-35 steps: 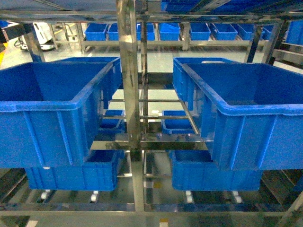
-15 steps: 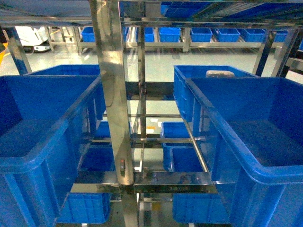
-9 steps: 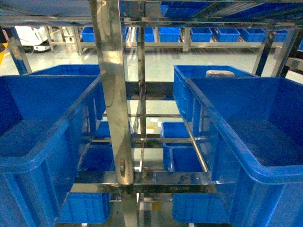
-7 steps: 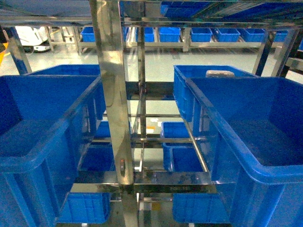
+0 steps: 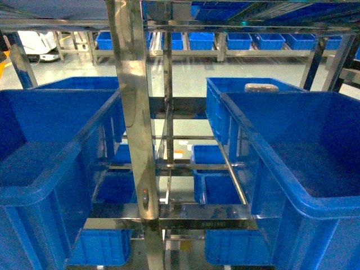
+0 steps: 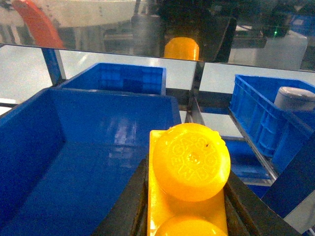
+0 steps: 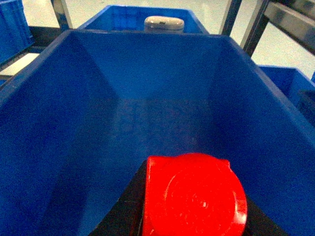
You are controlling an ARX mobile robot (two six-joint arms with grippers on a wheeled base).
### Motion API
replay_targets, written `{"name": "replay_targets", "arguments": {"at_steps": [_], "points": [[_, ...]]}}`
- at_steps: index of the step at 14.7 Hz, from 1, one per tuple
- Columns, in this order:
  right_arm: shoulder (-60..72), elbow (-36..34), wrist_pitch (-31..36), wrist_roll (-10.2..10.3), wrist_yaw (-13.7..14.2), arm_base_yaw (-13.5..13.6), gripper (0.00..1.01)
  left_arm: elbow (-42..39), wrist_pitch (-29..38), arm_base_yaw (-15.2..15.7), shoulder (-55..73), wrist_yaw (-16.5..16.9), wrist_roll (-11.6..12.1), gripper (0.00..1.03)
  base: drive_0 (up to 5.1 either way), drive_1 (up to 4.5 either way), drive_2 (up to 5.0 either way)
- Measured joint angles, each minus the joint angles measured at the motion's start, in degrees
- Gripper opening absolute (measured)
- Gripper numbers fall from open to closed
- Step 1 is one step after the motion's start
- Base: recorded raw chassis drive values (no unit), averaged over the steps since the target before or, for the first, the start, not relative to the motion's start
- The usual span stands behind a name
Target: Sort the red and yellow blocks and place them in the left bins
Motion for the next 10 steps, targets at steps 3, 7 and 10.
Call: {"name": "replay_targets", "arguments": {"at_steps": [3, 7, 10], "points": [[8.26, 10.08, -5.77, -0.13, 1.55, 2.16, 0.27, 0.0, -0.02, 0.0, 0.0, 0.0, -0.02, 0.28, 0.0, 0.0, 0.0], [16.02, 21.7, -17.25, -0.7, 2.21, 0.94, 0.27, 0.0, 0.0, 0.0, 0.0, 0.0, 0.0, 0.28, 0.0, 0.0, 0.0], [20.17, 26.82, -21.29, -2.43, 4.63, -1.6, 0.27, 0.0, 0.0, 0.0, 0.0, 0.0, 0.0, 0.28, 0.0, 0.0, 0.0]]}}
